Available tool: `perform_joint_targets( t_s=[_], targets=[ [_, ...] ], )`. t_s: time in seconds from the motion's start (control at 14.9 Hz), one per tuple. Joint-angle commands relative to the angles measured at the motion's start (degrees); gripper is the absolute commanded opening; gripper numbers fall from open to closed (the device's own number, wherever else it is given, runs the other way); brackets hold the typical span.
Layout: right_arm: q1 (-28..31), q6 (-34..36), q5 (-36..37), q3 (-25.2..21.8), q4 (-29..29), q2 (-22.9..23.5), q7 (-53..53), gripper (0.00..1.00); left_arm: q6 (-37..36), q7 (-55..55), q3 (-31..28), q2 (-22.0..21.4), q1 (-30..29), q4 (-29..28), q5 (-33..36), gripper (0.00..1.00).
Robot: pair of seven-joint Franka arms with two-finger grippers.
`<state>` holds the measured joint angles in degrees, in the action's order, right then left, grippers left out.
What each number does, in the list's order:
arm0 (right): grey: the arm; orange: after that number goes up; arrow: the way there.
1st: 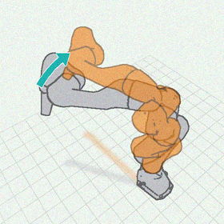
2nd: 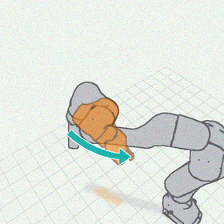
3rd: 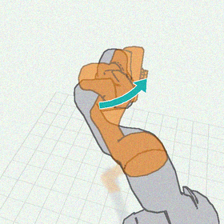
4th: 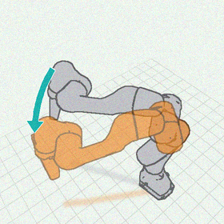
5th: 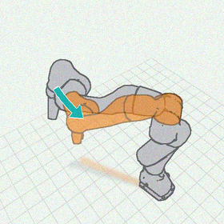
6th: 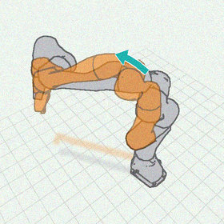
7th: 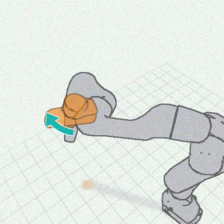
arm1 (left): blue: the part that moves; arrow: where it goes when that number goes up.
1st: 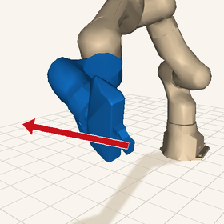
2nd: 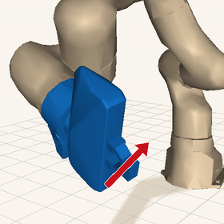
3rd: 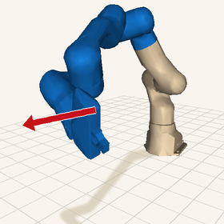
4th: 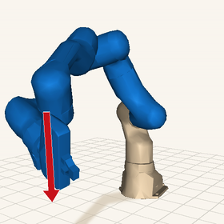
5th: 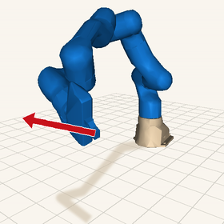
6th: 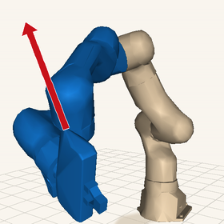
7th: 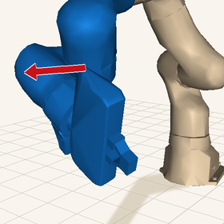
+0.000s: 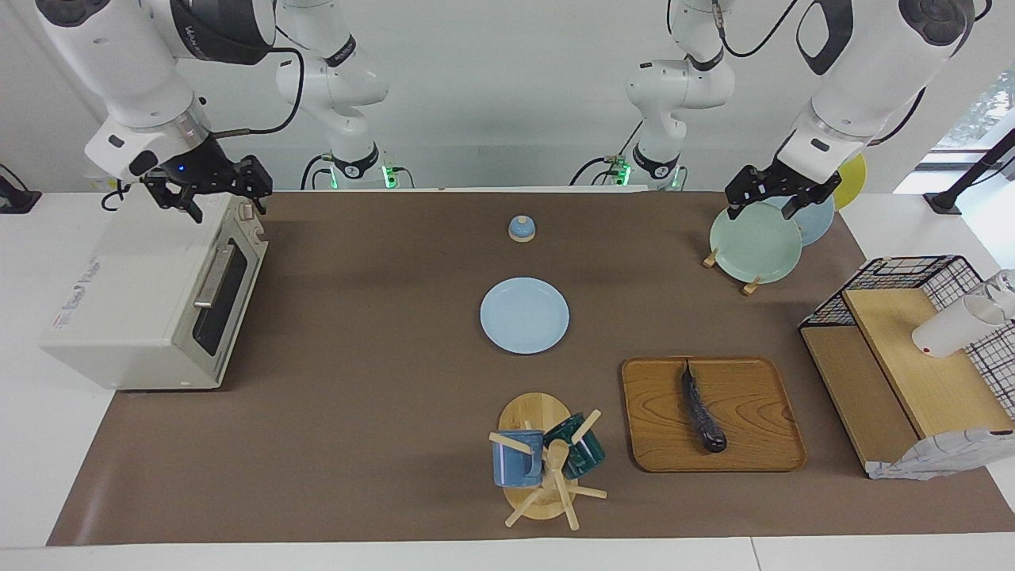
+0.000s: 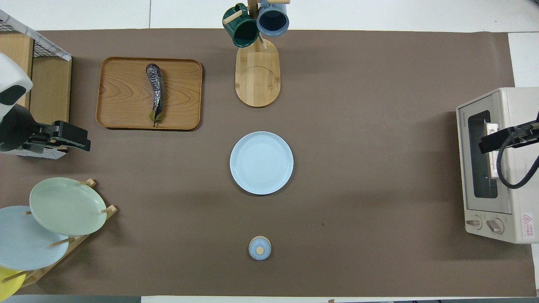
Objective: Put eggplant into oven
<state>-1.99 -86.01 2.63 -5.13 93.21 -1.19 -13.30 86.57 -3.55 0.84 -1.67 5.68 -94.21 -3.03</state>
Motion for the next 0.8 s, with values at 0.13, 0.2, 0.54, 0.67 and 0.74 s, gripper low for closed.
perform_joint_targets(
  t_s=[0.13, 0.2, 0.54, 0.67, 0.74],
  targets=[
    [0.32, -0.30, -0.87, 0.21, 0.92, -0.74, 0.82, 1.00, -0.08, -0.67, -0.31, -0.09, 0.38, 0.52, -1.10, 1.00],
    [0.32, -0.21, -0.87, 0.13, 0.92, -0.74, 0.82, 1.00, -0.08, -0.76, -0.31, -0.18, 0.38, 0.35, -1.10, 1.00],
    [0.32, -0.99, -0.87, 0.12, 1.61, -0.83, 1.16, 1.00, 2.11, -1.20, -0.40, -0.18, 0.47, -0.18, -1.02, 1.00],
    [0.24, -2.84, -0.87, 0.21, 2.23, -1.00, 0.38, 0.21, 2.73, -1.11, -0.31, -0.09, 0.47, -0.18, -1.02, 1.00],
    [0.32, -2.93, -0.87, 0.21, 2.50, -1.01, -0.14, 0.00, 2.90, -1.02, -0.31, -0.01, 0.47, -0.18, -1.02, 1.00]
  ],
)
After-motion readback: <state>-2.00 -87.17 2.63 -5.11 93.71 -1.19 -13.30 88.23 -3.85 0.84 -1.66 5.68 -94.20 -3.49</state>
